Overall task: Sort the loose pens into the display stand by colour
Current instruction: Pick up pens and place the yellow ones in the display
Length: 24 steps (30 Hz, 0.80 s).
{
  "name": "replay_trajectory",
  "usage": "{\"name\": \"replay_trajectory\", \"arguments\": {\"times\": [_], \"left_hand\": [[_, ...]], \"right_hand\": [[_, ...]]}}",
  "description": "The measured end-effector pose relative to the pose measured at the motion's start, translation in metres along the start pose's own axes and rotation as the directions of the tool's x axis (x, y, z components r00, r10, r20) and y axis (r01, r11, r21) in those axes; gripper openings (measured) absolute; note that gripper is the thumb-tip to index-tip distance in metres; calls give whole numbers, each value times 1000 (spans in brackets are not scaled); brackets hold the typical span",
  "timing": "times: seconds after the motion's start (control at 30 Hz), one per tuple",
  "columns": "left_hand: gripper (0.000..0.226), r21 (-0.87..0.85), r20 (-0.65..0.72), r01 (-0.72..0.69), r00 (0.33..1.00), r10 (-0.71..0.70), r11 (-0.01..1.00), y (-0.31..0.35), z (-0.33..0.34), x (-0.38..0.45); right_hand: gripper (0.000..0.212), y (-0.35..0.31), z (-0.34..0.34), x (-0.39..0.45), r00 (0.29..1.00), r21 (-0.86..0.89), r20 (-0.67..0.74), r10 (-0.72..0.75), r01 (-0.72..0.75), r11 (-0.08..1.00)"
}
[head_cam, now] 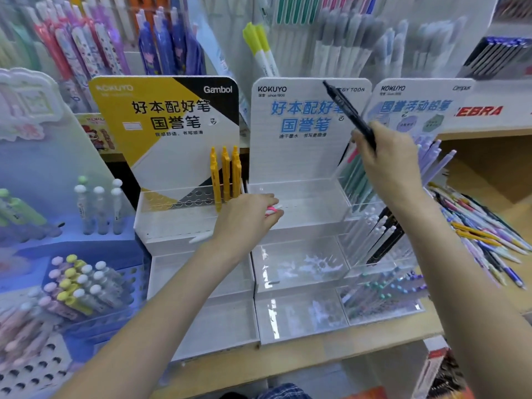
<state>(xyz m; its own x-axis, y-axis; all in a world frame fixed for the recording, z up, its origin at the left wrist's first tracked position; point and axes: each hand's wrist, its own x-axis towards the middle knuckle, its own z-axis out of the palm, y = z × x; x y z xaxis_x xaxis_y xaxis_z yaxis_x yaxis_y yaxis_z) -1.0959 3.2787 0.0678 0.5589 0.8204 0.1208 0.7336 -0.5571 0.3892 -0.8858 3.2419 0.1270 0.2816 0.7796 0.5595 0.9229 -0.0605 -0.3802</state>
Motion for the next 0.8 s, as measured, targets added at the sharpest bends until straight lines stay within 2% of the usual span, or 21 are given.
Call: {"name": "replay_trajectory", "arguments": {"times": [0.17,0.3,0.43,0.53,0.67,0.8], "left_hand": [[33,19,-11,16,1000,-16,1000,11,6,13],[33,5,-30,28,999,-28,1000,8,3,17],[32,-31,-44,51,998,-53,998,6,6,13],[31,-47,-37,51,998,-53,998,6,6,11],[32,-54,-46,44,998,-46,998,6,6,12],[32,-73,-38,36,998,-39,997,5,6,13]], "right_hand": [[31,16,2,5,991,-62,130,40,-32,998],[24,6,18,15,964,-227,260,49,12,974],[13,-5,37,9,981,-330,191,20,45,943],[16,1,38,4,990,-366,139,-34,83,927],[30,11,39,-2,983,-357,176,-45,107,928],[27,11,44,-5,978,-331,206,-23,92,939]]}}
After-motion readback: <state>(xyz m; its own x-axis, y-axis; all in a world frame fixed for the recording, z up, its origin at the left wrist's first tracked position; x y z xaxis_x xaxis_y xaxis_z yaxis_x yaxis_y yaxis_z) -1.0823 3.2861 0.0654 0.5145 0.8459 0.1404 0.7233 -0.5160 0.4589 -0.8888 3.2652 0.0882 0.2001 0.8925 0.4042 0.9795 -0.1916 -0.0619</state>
